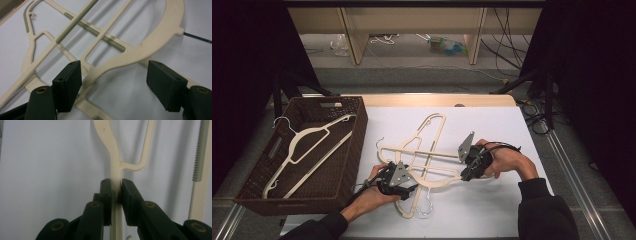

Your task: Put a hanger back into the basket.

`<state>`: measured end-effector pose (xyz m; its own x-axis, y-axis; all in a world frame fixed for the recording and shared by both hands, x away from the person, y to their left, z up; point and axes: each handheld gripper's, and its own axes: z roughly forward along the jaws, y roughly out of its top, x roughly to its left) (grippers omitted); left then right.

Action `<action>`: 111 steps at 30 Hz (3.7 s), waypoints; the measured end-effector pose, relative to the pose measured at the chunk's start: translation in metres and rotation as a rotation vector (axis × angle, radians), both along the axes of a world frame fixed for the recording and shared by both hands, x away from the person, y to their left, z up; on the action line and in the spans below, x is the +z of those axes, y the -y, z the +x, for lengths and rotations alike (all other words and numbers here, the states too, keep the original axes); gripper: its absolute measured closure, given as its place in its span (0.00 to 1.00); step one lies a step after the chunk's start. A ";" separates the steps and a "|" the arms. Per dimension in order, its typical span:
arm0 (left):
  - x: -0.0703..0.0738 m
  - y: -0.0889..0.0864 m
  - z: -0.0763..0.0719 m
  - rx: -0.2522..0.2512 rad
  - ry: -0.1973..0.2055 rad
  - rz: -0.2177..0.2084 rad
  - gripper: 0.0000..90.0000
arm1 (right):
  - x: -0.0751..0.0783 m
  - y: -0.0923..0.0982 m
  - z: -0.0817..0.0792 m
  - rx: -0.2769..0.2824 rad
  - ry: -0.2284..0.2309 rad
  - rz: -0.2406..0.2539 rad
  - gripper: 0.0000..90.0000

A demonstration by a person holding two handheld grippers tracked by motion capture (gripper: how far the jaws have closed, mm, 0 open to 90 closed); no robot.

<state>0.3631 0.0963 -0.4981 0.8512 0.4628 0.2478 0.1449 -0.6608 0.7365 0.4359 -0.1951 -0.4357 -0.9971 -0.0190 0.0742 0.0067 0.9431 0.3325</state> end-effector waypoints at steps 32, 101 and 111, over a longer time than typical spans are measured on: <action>0.008 0.015 0.002 -0.243 0.127 0.018 0.59 | 0.003 0.000 -0.002 0.028 -0.057 0.046 0.88; 0.105 -0.006 0.014 -0.012 -0.101 -0.063 0.95 | 0.070 0.048 -0.061 -0.232 0.362 0.298 0.40; 0.130 -0.019 0.008 0.019 -0.069 -0.154 0.95 | 0.068 0.048 -0.063 -0.221 0.349 0.293 0.39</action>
